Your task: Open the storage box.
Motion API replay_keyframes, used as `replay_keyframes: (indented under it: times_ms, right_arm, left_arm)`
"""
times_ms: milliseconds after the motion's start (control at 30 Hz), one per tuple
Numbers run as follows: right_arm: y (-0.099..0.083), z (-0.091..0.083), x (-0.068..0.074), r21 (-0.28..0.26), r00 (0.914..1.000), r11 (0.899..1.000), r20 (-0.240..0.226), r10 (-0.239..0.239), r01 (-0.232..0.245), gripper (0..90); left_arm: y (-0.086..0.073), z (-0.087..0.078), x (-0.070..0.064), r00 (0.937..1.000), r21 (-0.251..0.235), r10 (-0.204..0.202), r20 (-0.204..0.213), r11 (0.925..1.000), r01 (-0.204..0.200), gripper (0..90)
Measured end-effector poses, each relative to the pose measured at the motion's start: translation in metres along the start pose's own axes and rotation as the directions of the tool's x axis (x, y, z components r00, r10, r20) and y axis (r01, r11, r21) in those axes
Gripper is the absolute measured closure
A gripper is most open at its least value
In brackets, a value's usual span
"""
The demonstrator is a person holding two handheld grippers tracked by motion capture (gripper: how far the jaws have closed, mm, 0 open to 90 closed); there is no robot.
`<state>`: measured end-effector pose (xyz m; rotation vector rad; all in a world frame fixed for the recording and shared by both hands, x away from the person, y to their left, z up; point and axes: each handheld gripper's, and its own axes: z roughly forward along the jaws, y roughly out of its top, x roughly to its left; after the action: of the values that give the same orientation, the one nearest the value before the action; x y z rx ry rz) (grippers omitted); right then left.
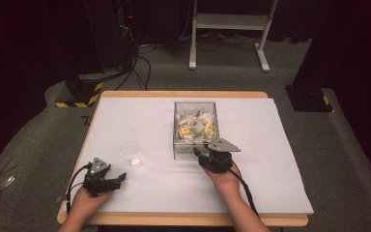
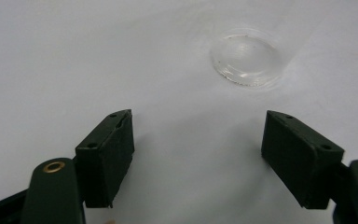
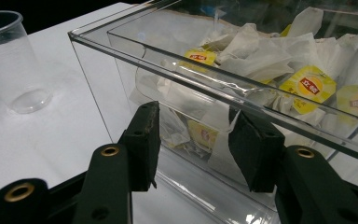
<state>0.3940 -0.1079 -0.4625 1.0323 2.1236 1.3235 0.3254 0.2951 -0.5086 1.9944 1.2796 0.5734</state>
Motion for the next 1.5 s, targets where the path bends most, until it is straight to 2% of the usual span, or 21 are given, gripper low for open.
replay_keyframes:
  times_ms: [467, 733, 1500]
  right_arm:
    - [-0.001, 0.000, 0.000, -0.003, 0.9998, 1.000, -0.018, -0.002, 0.002, 55.0]
    - [-0.004, -0.006, 0.001, -0.009, 0.9994, 1.000, -0.032, -0.008, 0.008, 58.1]
    - [-0.015, -0.025, 0.012, -0.025, 0.9990, 0.999, -0.038, -0.022, 0.021, 59.5]
  left_arm:
    - [0.000, 0.000, 0.000, 1.0000, 0.000, 0.000, 0.000, 1.0000, 0.000, 25.5]
    - [0.000, 0.000, 0.000, 1.0000, 0.000, 0.000, 0.000, 1.0000, 0.000, 25.5]
    - [0.000, 0.000, 0.000, 1.0000, 0.000, 0.000, 0.000, 1.0000, 0.000, 25.5]
